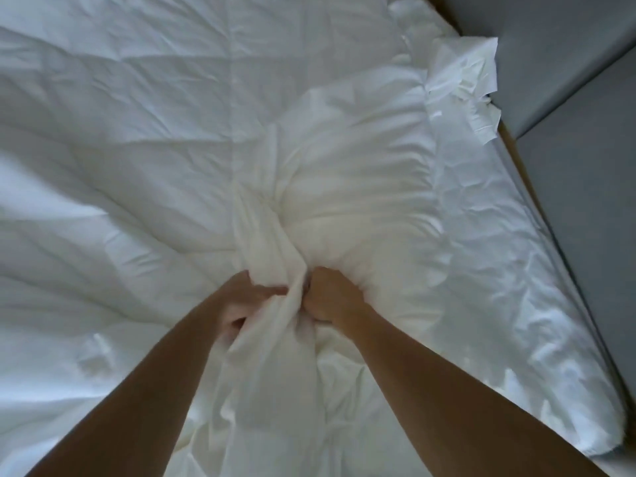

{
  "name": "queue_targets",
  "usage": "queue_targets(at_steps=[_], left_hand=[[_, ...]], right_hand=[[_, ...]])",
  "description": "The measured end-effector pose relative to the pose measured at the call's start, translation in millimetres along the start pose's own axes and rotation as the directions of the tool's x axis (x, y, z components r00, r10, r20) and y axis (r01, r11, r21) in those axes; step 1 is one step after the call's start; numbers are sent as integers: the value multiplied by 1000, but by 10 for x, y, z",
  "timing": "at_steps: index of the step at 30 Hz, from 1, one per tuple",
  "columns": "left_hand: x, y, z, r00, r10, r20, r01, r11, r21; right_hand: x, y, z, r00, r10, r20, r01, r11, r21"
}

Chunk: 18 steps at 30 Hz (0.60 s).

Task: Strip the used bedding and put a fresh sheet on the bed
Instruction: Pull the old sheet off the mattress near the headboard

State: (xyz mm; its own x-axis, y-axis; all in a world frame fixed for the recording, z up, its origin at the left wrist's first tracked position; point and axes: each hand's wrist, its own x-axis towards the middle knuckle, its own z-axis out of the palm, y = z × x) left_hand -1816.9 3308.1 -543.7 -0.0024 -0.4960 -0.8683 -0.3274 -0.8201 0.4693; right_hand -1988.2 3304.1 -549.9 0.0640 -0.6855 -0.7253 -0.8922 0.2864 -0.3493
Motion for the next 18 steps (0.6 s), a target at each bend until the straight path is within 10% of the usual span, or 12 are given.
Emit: queue_targets(at_steps=[3,7,12,15,18], left_hand=[[53,-219,-237,975,37,-219,-41,999,-16],[53,-228,-1414,740,251,-625,-77,953,292],[-167,-550,-1413,934,148,-327,-203,969,-143],[-332,-829,-1154,989,99,-108,-111,987,-115],[-346,-1000,-1271,947,160,-277,-190,978,-85]], right_hand=[[32,-287,143,990,-94,-107,110,981,158],[-67,-1119,307,865,-384,-322,472,841,264],[-264,-1349,963,921,-390,-8,374,889,-263],[-325,-1082,1165,925,-359,-122,311,902,-298],[-386,-824,914,742,-401,-537,303,915,-265]])
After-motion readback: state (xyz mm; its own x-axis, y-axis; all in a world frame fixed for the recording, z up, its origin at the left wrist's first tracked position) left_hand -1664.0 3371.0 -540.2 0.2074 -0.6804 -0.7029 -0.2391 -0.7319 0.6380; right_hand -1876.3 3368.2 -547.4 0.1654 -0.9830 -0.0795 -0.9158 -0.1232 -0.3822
